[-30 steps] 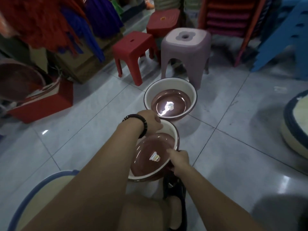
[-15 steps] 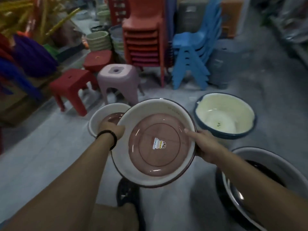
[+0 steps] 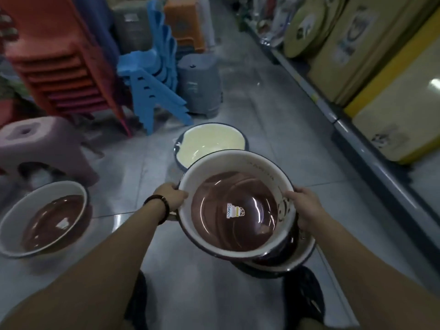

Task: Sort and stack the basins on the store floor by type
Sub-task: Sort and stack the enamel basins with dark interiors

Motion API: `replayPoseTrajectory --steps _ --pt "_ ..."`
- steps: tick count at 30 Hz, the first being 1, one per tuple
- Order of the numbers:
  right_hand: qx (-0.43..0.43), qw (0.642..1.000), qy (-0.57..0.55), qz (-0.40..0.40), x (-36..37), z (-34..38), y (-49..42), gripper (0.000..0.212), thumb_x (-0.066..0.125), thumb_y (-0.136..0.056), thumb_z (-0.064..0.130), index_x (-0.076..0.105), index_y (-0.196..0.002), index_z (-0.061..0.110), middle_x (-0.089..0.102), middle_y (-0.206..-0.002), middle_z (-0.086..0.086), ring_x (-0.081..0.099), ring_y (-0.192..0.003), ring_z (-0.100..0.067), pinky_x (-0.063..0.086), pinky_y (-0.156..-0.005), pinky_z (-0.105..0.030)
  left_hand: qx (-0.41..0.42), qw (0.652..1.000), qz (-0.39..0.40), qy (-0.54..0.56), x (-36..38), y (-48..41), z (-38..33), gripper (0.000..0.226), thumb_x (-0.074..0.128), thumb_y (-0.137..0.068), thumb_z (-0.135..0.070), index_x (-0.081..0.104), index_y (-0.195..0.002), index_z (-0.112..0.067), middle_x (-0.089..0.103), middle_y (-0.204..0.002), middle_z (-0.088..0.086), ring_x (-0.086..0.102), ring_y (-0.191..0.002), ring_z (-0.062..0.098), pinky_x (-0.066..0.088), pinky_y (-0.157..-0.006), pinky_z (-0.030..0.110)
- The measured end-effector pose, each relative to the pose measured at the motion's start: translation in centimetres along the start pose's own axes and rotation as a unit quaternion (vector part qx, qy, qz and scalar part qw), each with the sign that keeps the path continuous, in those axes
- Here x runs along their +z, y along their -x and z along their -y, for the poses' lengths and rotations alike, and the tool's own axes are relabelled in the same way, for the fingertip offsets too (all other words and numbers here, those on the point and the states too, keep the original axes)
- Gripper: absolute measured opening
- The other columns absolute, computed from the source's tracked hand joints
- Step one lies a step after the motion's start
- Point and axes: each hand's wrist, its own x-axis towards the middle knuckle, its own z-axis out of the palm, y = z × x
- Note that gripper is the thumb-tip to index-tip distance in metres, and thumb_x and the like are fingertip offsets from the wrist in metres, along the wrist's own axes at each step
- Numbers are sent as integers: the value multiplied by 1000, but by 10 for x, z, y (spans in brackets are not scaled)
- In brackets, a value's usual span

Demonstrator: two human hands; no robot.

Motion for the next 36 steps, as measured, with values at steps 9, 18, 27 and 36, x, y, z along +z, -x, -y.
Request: replayPoseTrajectory --steps 9,18,27,36 --pt "42 990 34 -128 -67 -36 -14 17 72 -87 10 76 -104 9 78 -90 -21 77 -82 -42 66 -78 -58 7 998 56 -27 108 -22 -33 36 57 -89 5 59 -92 -31 66 -99 9 69 -93 40 63 -74 59" --pt "86 981 80 -154 -75 -59 -27 34 73 -78 26 76 -108 9 78 -95 -16 76 -86 -37 66 -83 -54 11 967 15 -253 162 -69 -13 31 66 -86 -16 67 -117 -9 67 -112 19 66 -101 41 63 -84 50" --pt "97 964 218 -118 -68 -59 -33 38 71 -83 27 68 -119 13 72 -103 -8 71 -91 -30 56 -66 -32 -23 956 30 -292 173 -89 -9 26 73 -86 -2 68 -111 -2 67 -106 23 69 -91 45 64 -63 55" --pt "144 868 470 -69 -39 -34 -28 80 68 -88 40 37 -155 10 34 -158 -23 36 -143 -42 39 -117 -54 29 899 118 -420 126 -92 -12 60 75 -92 -42 55 -145 -21 63 -135 11 67 -112 28 60 -87 42"
